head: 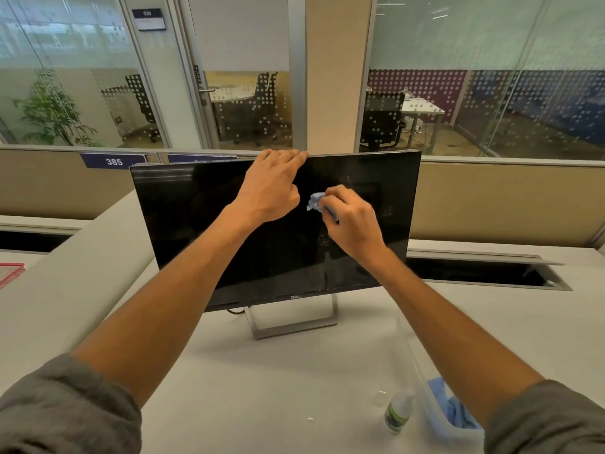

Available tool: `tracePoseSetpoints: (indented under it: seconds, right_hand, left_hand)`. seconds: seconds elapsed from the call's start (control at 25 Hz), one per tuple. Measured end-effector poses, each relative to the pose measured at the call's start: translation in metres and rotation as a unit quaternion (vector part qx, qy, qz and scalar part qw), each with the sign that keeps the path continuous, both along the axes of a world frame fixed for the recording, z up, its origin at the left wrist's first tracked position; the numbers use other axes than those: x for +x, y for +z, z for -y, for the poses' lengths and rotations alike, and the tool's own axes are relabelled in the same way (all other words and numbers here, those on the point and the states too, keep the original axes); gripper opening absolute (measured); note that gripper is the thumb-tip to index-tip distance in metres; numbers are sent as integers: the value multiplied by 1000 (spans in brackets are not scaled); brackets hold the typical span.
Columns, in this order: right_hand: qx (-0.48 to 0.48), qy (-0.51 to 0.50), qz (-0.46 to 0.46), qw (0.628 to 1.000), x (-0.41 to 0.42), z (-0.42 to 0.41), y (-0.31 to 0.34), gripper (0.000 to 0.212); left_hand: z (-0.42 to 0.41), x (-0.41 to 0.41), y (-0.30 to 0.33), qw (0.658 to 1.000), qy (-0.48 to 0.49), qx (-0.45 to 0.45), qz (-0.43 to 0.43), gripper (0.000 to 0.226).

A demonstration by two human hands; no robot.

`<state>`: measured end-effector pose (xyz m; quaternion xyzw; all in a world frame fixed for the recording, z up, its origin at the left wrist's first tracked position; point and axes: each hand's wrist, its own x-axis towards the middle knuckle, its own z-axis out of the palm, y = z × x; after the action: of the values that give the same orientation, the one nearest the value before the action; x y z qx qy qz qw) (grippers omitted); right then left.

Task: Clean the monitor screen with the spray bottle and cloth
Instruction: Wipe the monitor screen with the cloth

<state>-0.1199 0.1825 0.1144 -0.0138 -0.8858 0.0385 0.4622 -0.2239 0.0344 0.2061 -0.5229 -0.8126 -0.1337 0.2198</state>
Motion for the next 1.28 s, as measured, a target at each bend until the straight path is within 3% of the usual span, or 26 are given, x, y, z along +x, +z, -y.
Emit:
tracePoseSetpoints:
  seconds: [0.24,0.44,0.52,0.72,0.88,1.04,1.28]
  right_hand:
    - [-30,23,116,992,31,15,-101,9]
    - [-66,18,200,977,48,21,-132,13]
    - [-82,29,172,981,46,17,-112,10]
    - [-113,-31,-83,990,29,-12,15,18]
    - [-57,-38,-52,996,11,-30,42,23]
    - [-33,-39,-21,998,20,-33,-2,19]
    - [-72,-50,115,989,66,-26,-118,18]
  left_hand:
    - [1,-1,-4,999,-15,16,33,66]
    - [-1,3,-3,1000,3,-22,20,65]
    - [-4,5,1,999,13,-50,10,65]
    - [-20,11,5,996,2,-93,-15,70]
    - [-26,8,2,998,-6,-57,-8,67]
    - [-24,8,-2,999,-19,-35,3,68]
    - [-23,10,-5,999,-22,-36,-3,70]
